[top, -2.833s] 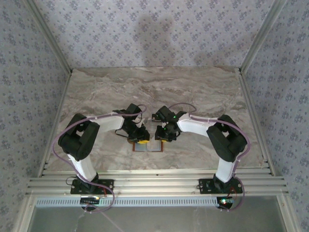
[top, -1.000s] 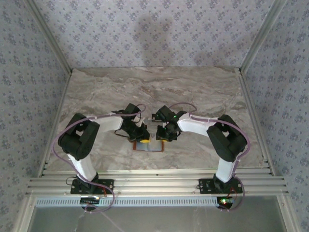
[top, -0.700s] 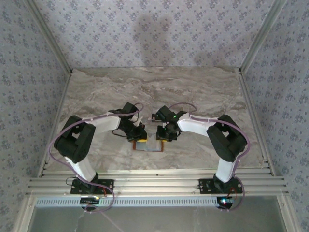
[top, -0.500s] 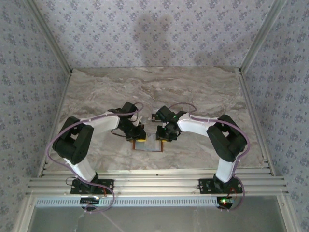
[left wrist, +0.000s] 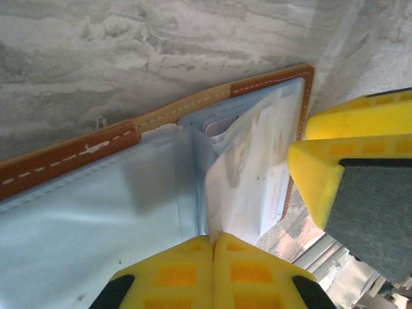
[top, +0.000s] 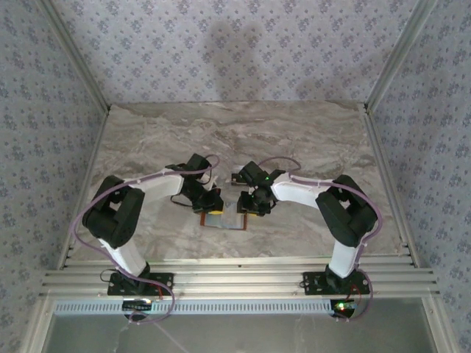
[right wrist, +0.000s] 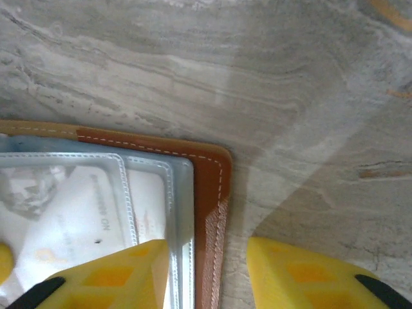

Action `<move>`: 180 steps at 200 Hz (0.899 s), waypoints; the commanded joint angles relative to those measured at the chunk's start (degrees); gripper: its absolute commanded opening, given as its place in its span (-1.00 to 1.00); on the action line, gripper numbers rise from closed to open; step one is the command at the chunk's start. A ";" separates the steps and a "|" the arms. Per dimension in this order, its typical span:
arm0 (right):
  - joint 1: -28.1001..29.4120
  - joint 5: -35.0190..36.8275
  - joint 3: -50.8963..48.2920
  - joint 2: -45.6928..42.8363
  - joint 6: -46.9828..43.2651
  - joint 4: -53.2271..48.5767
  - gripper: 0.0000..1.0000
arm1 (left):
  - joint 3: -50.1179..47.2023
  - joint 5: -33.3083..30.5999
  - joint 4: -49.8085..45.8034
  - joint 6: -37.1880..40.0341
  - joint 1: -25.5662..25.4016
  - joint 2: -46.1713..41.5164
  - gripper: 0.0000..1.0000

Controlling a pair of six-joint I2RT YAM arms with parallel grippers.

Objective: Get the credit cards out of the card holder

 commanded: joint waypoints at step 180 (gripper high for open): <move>4.42 11.87 7.40 7.54 -2.36 -14.26 -0.21 | -0.90 0.62 0.90 -0.50 -0.23 3.06 -0.93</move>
